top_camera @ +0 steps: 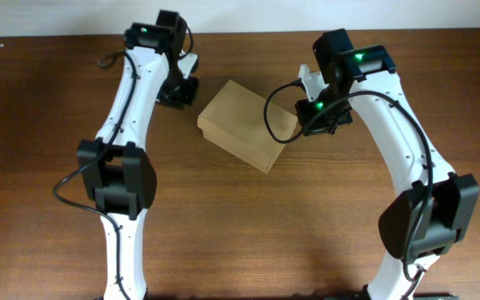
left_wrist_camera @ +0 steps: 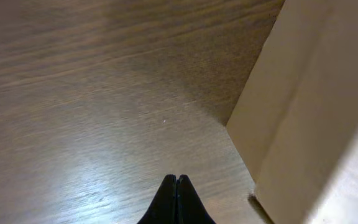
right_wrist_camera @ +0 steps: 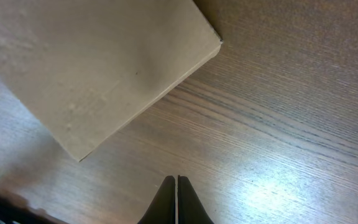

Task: Pack container
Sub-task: 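Swing the lid forward with both grippers and lower it over the box, then press the lid down onto the box with both grippers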

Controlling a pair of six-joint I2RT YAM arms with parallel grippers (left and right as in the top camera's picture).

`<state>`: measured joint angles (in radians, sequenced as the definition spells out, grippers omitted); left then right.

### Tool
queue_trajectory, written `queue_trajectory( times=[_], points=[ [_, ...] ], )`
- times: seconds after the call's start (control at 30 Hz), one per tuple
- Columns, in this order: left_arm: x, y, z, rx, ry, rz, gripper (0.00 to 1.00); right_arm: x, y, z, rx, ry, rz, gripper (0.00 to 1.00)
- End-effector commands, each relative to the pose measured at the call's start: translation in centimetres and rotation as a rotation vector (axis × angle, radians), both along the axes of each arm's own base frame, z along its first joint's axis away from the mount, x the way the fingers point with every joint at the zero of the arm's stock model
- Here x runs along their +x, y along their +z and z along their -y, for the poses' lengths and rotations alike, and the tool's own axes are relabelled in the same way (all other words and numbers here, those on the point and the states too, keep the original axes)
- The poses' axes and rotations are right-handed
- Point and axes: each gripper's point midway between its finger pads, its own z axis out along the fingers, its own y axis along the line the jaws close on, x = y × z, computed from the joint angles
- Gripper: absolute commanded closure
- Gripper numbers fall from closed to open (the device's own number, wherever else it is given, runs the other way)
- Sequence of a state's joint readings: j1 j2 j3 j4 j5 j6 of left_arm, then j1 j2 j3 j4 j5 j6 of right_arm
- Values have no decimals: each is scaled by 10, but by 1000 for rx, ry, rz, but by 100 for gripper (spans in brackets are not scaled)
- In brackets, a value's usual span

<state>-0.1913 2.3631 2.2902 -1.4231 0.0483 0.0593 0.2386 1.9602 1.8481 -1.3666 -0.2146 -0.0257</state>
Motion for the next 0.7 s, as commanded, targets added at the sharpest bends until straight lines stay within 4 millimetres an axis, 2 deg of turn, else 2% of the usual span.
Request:
queue_trajectory(
  times=[0.0,0.17,0.37,0.53,0.67],
  points=[
    [-5,-11,11,-41,-20,-29,98,1,-19,1,-20,-7,-46,96],
    [-16,-25,23,-84,-32,-75,99,5,-29,1,-31,-8,-56,96],
    [-31,-35,52,-140,-71,-120,98,10,-31,16,-33,-45,-59,96],
    [-41,-37,78,-138,-105,-133,99,13,-31,34,-25,-94,-70,96],
    [-49,-37,93,-135,-126,-140,99,14,-31,37,-22,-102,-71,96]
  ],
)
